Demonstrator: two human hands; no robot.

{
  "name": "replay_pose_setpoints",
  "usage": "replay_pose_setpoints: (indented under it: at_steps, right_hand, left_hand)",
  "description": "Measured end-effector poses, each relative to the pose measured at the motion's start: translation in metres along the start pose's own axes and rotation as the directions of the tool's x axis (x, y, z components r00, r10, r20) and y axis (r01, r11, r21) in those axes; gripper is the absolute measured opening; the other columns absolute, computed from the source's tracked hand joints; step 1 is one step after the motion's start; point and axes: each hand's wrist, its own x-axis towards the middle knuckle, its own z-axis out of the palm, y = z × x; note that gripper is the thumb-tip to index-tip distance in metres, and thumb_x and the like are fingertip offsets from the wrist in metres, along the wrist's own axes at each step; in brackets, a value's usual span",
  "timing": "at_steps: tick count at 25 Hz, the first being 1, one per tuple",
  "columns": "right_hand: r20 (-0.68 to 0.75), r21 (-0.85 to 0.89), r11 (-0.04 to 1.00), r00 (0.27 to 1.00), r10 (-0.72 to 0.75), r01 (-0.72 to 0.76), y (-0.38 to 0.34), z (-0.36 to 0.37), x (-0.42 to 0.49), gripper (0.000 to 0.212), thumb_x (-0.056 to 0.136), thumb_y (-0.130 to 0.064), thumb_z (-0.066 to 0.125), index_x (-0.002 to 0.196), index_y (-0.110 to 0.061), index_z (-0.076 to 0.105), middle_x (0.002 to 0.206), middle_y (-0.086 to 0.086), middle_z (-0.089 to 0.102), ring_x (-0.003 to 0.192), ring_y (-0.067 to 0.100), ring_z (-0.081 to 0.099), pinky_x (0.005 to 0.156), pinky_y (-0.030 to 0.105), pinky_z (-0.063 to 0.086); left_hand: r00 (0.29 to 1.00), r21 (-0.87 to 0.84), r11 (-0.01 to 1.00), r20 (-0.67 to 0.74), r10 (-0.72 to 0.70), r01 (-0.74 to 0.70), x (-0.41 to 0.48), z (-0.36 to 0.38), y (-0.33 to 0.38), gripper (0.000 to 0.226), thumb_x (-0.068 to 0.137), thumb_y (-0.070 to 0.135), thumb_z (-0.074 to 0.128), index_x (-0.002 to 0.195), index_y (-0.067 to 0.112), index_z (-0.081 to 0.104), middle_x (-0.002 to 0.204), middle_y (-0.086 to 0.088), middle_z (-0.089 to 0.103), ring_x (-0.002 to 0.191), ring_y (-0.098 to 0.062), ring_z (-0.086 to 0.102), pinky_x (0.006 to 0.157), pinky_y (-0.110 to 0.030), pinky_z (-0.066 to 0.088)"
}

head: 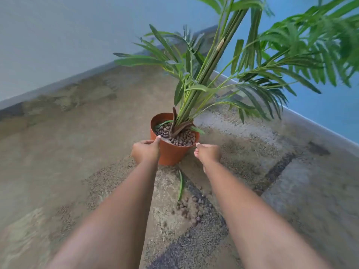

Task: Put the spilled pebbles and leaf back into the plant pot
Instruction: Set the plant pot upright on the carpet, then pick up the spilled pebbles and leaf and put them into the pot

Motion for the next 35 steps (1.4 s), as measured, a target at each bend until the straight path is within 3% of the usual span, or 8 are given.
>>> replay_pose_setpoints:
  at_steps: [7,12,15,19,23,27,31,35]
  right_hand:
    - [0.050,-0.049,0.998,0.998,0.036,-0.033,-0.008,0.015,0.013,0.019,0.088,-0.022,0.071,0.090,-0.003,0.073,0.059,-0.003,0.062,0.064,0.017,0.072,0.073,0.036,0.061]
    - [-0.008,-0.184,0.981,0.998,-0.058,0.055,-0.010,0.027,0.010,0.010,0.086,-0.009,0.068,0.091,-0.002,0.073,0.059,0.001,0.068,0.055,0.011,0.068,0.053,0.025,0.058]
    - [0.031,-0.250,0.961,0.993,-0.118,0.122,-0.011,0.041,-0.001,0.013,0.086,-0.010,0.067,0.091,0.000,0.072,0.072,0.010,0.075,0.062,0.019,0.072,0.062,0.034,0.062]
    - [0.082,-0.322,0.924,0.979,-0.188,0.205,-0.006,0.055,-0.008,0.012,0.085,-0.012,0.068,0.090,-0.001,0.069,0.082,0.013,0.074,0.068,0.023,0.073,0.064,0.034,0.062]
    - [0.251,-0.526,0.785,0.942,-0.224,0.327,-0.017,0.043,-0.010,0.024,0.087,-0.026,0.071,0.094,-0.004,0.067,0.084,0.007,0.072,0.067,0.017,0.070,0.056,0.015,0.054]
    - [0.612,-0.596,0.559,0.777,-0.151,0.577,-0.035,-0.010,-0.023,0.014,0.091,-0.020,0.067,0.093,-0.007,0.071,0.076,0.004,0.071,0.073,0.022,0.073,0.071,0.038,0.061]
    - [0.695,-0.608,0.434,0.710,-0.112,0.664,-0.003,-0.090,-0.039,0.007,0.088,-0.016,0.069,0.085,-0.021,0.073,0.070,-0.018,0.062,0.054,-0.004,0.062,0.057,0.014,0.053]
    - [0.686,-0.617,0.427,0.718,-0.121,0.661,0.066,-0.122,-0.033,0.008,0.088,-0.016,0.069,0.091,-0.022,0.075,0.095,-0.009,0.074,0.063,-0.011,0.057,0.054,0.000,0.038]
  left_hand:
    - [0.998,0.111,0.993,-0.061,-0.028,0.035,0.015,0.023,0.007,0.024,0.074,0.029,0.081,0.078,0.006,0.076,0.075,-0.014,0.074,0.066,-0.027,0.072,0.066,-0.040,0.063]
    - [0.989,0.047,0.992,-0.091,-0.112,0.117,0.033,0.011,-0.007,0.020,0.074,0.023,0.082,0.076,0.005,0.074,0.076,-0.017,0.073,0.066,-0.030,0.072,0.066,-0.040,0.062]
    - [0.988,-0.011,0.988,0.005,-0.155,0.155,0.047,-0.005,-0.026,0.022,0.077,0.016,0.074,0.091,0.000,0.070,0.086,-0.019,0.073,0.080,-0.033,0.072,0.075,-0.045,0.061]
    - [0.967,-0.157,0.957,-0.031,-0.251,0.243,0.048,-0.023,-0.041,0.017,0.074,0.004,0.080,0.081,-0.006,0.068,0.068,-0.017,0.071,0.054,-0.025,0.072,0.057,-0.038,0.062]
    - [0.986,-0.162,0.976,0.109,-0.128,0.145,0.029,-0.034,-0.044,0.030,0.080,0.006,0.071,0.106,-0.008,0.063,0.094,-0.021,0.072,0.077,-0.029,0.071,0.072,-0.044,0.062]
    - [0.993,0.076,0.995,0.102,0.056,-0.064,-0.012,-0.053,-0.047,0.010,0.084,0.005,0.071,0.074,0.003,0.070,0.073,-0.016,0.073,0.069,-0.032,0.072,0.066,-0.049,0.062]
    - [0.927,0.423,0.836,0.287,0.242,-0.349,-0.058,-0.077,-0.082,0.014,0.083,0.007,0.070,0.070,0.010,0.071,0.063,-0.001,0.069,0.056,-0.016,0.066,0.050,-0.029,0.055]
    - [0.905,0.530,0.745,0.349,0.244,-0.405,-0.082,-0.090,-0.128,0.013,0.085,0.011,0.071,0.076,0.021,0.072,0.065,0.014,0.064,0.061,0.001,0.061,0.052,-0.011,0.046]
